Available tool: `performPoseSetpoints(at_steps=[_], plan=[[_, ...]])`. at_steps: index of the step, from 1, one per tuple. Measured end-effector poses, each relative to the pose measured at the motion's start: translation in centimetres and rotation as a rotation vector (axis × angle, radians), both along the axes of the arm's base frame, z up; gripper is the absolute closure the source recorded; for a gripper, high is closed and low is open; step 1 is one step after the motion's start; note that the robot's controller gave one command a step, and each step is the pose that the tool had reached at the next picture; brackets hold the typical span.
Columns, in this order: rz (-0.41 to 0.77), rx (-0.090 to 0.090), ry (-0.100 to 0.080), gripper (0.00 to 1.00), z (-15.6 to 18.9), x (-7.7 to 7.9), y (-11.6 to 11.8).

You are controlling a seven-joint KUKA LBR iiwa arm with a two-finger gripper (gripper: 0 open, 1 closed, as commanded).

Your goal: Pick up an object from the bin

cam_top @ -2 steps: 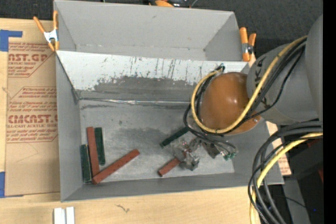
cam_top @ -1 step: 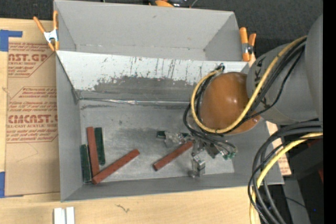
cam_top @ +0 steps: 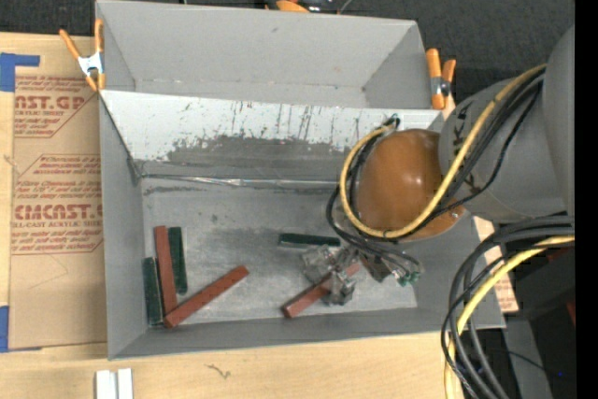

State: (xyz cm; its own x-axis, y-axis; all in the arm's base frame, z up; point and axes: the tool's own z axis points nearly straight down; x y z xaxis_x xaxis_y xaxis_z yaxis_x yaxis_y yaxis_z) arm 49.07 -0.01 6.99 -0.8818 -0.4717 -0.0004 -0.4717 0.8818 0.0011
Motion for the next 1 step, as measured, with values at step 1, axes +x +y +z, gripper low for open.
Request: performPoseSetpoints(at_steps=[1], plan=[[-0.045, 0.000, -0.011, 1.00, 13.51, 2.94, 0.42]])
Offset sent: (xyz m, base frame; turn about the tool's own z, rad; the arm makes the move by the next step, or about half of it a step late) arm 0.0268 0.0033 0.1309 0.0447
